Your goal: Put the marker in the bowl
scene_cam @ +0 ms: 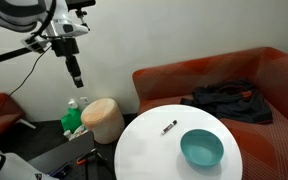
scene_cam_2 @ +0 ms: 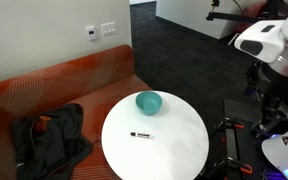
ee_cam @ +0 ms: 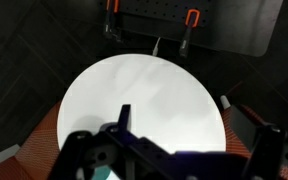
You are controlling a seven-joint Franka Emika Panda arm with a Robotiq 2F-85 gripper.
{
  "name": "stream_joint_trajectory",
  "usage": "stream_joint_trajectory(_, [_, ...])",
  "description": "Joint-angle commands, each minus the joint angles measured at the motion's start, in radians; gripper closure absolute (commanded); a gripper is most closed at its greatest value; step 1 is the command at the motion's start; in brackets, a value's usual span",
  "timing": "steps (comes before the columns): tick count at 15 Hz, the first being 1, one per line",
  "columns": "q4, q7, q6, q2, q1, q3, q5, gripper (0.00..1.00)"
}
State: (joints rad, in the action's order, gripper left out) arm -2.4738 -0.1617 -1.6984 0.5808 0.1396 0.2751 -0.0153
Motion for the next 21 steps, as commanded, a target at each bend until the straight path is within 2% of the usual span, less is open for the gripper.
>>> stream_joint_trajectory(1, [-0.005, -0.008, -0.067, -0.009, 0.012, -0.009, -0.039, 0.0])
stream_joint_trajectory(3, [-0.015, 0.002, -0.143, -0.02, 0.006, -0.02, -0.062, 0.0])
stream_joint_trajectory(9, [-0.057, 0.007, -0.467, -0.108, -0.026, -0.066, -0.111, 0.0])
stream_joint_trajectory(17, [-0.01, -0.009, -0.781, -0.401, -0.098, -0.091, -0.224, 0.0])
stream_joint_trajectory(21, [0.028, -0.012, -0.864, -0.526, -0.107, -0.118, -0.267, 0.0])
